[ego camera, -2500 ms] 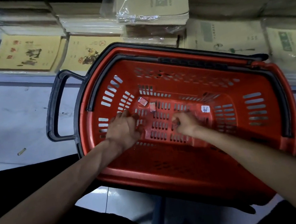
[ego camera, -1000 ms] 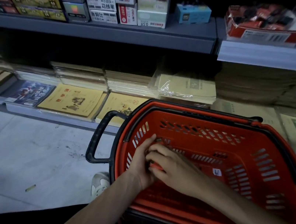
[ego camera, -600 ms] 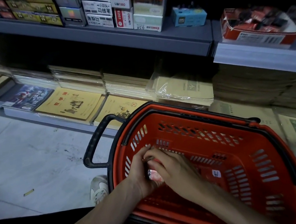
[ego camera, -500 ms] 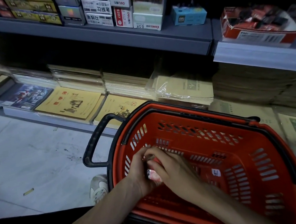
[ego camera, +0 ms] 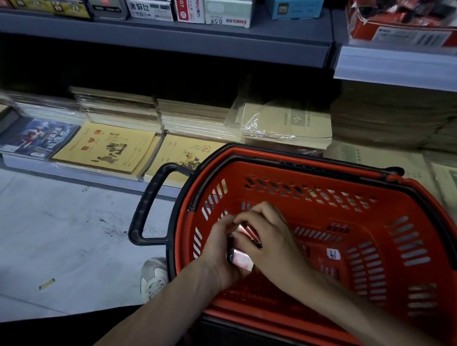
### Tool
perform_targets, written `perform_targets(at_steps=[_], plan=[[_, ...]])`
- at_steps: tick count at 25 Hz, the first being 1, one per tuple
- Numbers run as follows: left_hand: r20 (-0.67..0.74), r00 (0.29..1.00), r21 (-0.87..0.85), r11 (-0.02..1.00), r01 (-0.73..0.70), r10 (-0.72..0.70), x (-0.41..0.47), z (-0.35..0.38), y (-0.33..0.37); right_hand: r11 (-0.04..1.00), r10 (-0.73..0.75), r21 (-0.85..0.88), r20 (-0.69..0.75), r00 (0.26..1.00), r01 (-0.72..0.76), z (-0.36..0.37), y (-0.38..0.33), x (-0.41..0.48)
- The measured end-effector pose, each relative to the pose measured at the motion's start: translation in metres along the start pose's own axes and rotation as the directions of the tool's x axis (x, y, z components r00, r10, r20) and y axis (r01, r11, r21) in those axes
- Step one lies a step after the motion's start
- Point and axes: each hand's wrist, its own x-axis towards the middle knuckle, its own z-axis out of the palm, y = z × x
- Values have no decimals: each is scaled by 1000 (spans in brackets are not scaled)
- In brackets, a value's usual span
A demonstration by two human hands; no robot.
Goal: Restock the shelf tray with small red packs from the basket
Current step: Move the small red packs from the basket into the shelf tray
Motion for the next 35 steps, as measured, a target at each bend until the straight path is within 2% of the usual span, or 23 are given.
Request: perform_targets(at_steps=[4,7,10,12,14,16,17,19,21,23,26,29,30,31,33,35], plan=[[-8,1000,79,997,-3,4,-1,4,-4,999,41,-2,-12,999,-41,-3,-1,-1],[-15,1000,105,994,-4,5,-2,7,-5,995,47,88,14,999,-48,-9,-1,0],[13,1000,54,999,6,-7,4,4,-4,931,189,321,-13,982,-175,-27,20,9],[53,999,30,1000,8,-10,9,-1,-6,901,312,337,-62,948,-274,-36,61,13],[45,999,44,999,28,-30,10,-3,-10,857,483,204,2,876,-473,-36,115,9],[-30,997,72,995,72,-70,12,-8,-16,776,627,-43,169,760,-630,-29,161,-9],[-91,992,84,992,92,-84,14,-12,-19,755,655,-183,250,713,-630,-22,178,-22],[-195,973,87,986,141,-122,15,-22,-29,735,665,-454,341,664,-503,-12,200,-51],[-241,959,73,982,173,-151,14,-29,-39,740,623,-581,406,669,-338,0,213,-77],[-262,951,61,980,189,-167,13,-34,-44,757,578,-614,469,667,-224,14,218,-92],[-263,950,45,981,188,-170,12,-36,-45,725,478,-688,531,700,26,24,219,-94],[-269,949,30,983,180,-165,13,-36,-44,709,441,-684,621,648,173,22,213,-79],[-268,950,30,985,172,-158,13,-35,-44,718,418,-675,614,669,171,22,208,-73],[-267,952,29,986,162,-148,13,-34,-42,743,384,-657,572,725,126,25,200,-66],[-263,955,29,988,153,-140,16,-31,-40,834,328,-550,431,841,-43,41,181,-45],[-254,957,35,987,154,-140,18,-30,-39,896,331,-398,306,893,-196,68,161,-15]])
